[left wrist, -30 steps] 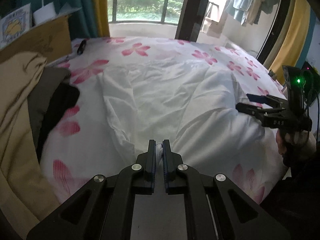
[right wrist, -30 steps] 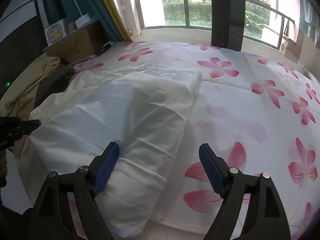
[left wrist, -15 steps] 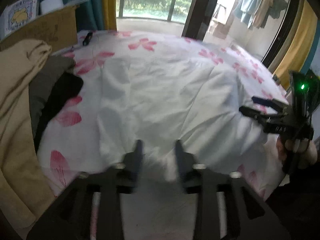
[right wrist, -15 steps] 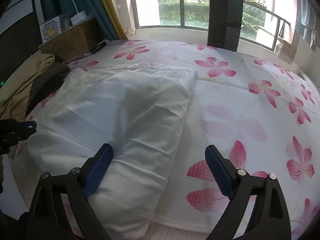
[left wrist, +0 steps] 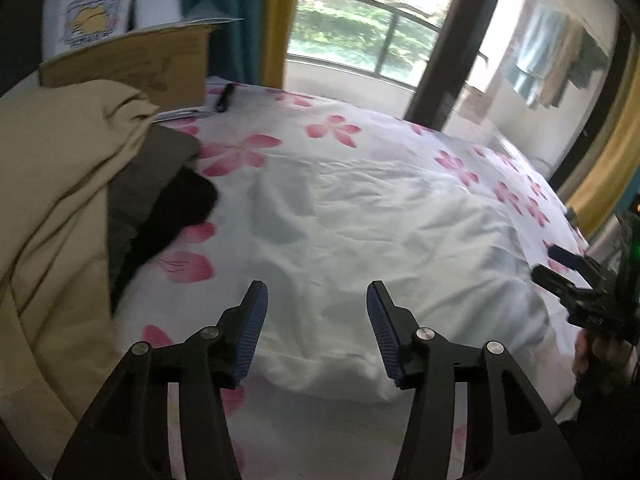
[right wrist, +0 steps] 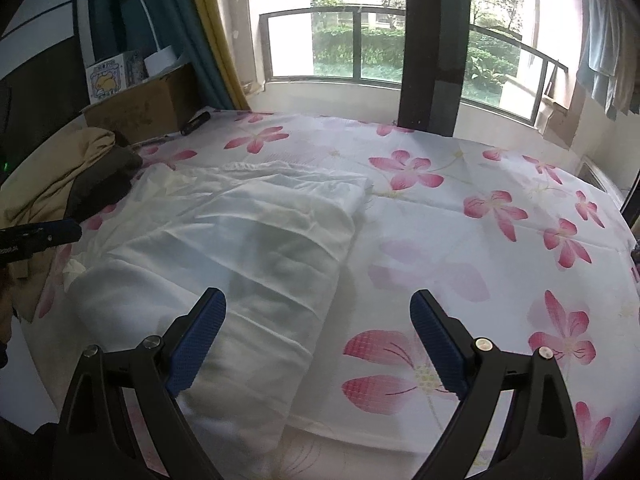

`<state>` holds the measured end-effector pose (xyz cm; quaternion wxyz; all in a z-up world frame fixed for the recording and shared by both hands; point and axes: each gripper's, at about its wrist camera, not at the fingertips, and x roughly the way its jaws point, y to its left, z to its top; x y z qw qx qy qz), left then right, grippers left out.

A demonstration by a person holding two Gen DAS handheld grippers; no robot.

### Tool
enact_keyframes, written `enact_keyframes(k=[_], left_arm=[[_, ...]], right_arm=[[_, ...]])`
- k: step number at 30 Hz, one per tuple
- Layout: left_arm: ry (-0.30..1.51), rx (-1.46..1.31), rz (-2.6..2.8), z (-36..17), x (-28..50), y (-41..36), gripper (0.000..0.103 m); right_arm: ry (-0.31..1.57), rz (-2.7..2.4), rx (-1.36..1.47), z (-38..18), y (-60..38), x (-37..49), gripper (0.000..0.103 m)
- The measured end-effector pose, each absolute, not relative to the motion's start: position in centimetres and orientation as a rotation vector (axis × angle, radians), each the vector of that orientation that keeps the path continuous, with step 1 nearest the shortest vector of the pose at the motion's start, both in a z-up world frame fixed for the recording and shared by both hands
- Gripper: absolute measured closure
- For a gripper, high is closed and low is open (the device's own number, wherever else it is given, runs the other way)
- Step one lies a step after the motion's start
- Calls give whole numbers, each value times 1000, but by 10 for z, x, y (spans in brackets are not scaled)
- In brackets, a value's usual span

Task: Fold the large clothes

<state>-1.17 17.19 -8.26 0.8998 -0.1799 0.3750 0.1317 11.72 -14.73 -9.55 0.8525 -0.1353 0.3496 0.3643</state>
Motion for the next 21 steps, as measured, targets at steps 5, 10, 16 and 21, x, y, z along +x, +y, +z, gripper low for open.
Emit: enact_keyframes(k=[5,10,16,21], left_arm=[[802,-401,333,-99,-11,191,42],[843,-465,286,-119,-4,198,34],[849,-562,109,-121,13,188,24],[841,-608,34,-123,29,177,19]], right_arm=[[740,752,-270,-95,-153,123,10],[749,736,-262,-95,-157,128,10],[759,721,-240,-95,-162,134,10],[765,721,-234,-96,-163,137,10]])
